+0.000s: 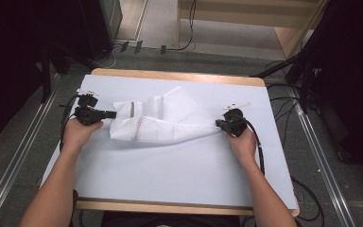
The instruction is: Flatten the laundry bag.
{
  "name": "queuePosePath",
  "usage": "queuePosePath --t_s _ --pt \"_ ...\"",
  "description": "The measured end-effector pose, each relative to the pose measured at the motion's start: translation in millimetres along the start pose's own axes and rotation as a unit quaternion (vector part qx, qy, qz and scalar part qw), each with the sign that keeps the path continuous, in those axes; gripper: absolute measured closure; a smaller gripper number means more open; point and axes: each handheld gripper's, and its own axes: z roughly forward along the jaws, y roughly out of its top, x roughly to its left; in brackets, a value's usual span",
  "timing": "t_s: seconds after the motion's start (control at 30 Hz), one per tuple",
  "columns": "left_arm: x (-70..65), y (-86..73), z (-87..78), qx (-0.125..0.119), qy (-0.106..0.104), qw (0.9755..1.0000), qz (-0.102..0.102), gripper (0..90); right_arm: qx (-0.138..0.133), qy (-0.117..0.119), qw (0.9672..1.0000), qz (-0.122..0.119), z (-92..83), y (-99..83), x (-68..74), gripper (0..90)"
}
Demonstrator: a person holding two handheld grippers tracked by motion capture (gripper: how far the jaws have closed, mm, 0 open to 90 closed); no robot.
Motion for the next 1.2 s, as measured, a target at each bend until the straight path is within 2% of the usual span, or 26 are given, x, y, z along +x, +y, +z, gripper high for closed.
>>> queuePosePath --t_s 0.2,0.33,0.47,0.6,0.73,0.83,0.9,0.97,1.0,1.1,1.17,1.2 --pt "13.8 -14.2 -6.3 0.002 0.008 0.9996 -0.027 90.0 -0.001 -0.002 1.0000 -0.002 -3.7 -4.4 -0.7 90.0" --pt "15.4 -17.2 -5.2 0.008 0.010 0.9995 -0.029 90.0 0.000 -0.002 1.0000 0.004 -5.0 -5.2 -0.6 90.0" --pt "15.0 -18.1 -2.8 0.014 0.010 0.9996 -0.023 90.0 0.000 -0.001 1.0000 0.007 -5.0 -5.4 -1.4 90.0" --pt "9.5 -15.1 -10.7 -0.015 0.001 0.9999 -0.007 84.5 0.000 0.000 0.9999 0.010 -4.5 -5.0 -1.5 90.0" --pt "-3.3 -7.8 -14.8 -0.016 0.000 0.9997 0.017 82.3 -0.001 -0.002 0.9999 0.011 -3.7 -4.3 -0.6 90.0" --pt "-12.7 -2.2 -20.0 -0.021 0.001 0.9992 0.035 76.8 -0.001 -0.004 0.9999 0.011 -3.6 -4.2 -0.3 90.0" --pt "-14.4 -0.4 -24.5 -0.029 0.000 0.9989 0.038 69.7 -0.003 -0.001 0.9999 0.013 -3.5 -4.4 -0.7 90.0" --pt "-14.1 -0.1 -25.1 -0.029 -0.007 0.9989 0.035 66.6 -0.003 -0.001 0.9999 0.015 -3.5 -4.6 -1.0 90.0" --pt "-13.9 0.2 -23.4 -0.026 -0.008 0.9990 0.035 66.7 -0.003 -0.001 0.9999 0.014 -3.5 -4.6 -1.0 90.0" --pt "-13.6 2.6 -13.3 -0.011 -0.017 0.9993 0.032 79.8 -0.002 0.000 0.9998 0.019 -3.6 -4.7 -0.9 90.0" --pt "-10.6 5.5 -4.9 -0.007 -0.033 0.9993 0.017 88.1 -0.002 -0.001 0.9998 0.019 -3.6 -4.8 -0.8 90.0" --pt "-9.3 6.9 -0.4 -0.005 -0.034 0.9993 0.016 90.0 -0.002 -0.001 0.9998 0.019 -3.6 -4.8 -0.7 90.0"
